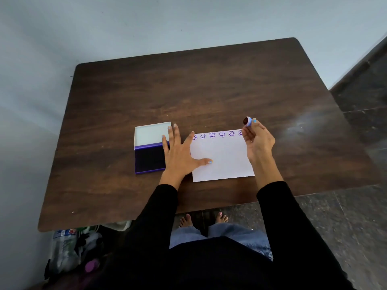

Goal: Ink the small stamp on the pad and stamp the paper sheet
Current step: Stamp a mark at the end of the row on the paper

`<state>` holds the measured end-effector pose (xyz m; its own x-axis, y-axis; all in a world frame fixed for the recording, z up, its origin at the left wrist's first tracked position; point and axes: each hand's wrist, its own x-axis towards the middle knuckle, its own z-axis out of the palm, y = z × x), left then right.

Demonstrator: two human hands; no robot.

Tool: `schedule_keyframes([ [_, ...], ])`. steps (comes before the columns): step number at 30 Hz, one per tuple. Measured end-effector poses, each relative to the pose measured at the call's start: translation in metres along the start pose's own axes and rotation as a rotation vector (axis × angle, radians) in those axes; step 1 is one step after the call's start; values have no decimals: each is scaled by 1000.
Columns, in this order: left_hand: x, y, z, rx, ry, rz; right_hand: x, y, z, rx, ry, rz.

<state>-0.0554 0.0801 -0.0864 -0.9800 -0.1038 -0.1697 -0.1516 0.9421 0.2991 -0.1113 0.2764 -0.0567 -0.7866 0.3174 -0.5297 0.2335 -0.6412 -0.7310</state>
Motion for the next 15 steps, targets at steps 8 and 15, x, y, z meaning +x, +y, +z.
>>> schedule_keyframes([
  [8,5,2,0,53,-106,-52,13,-6,-23,45,47,87],
  [15,5,3,0,67,-101,-81,25,6,-32,-302,126,-226],
])
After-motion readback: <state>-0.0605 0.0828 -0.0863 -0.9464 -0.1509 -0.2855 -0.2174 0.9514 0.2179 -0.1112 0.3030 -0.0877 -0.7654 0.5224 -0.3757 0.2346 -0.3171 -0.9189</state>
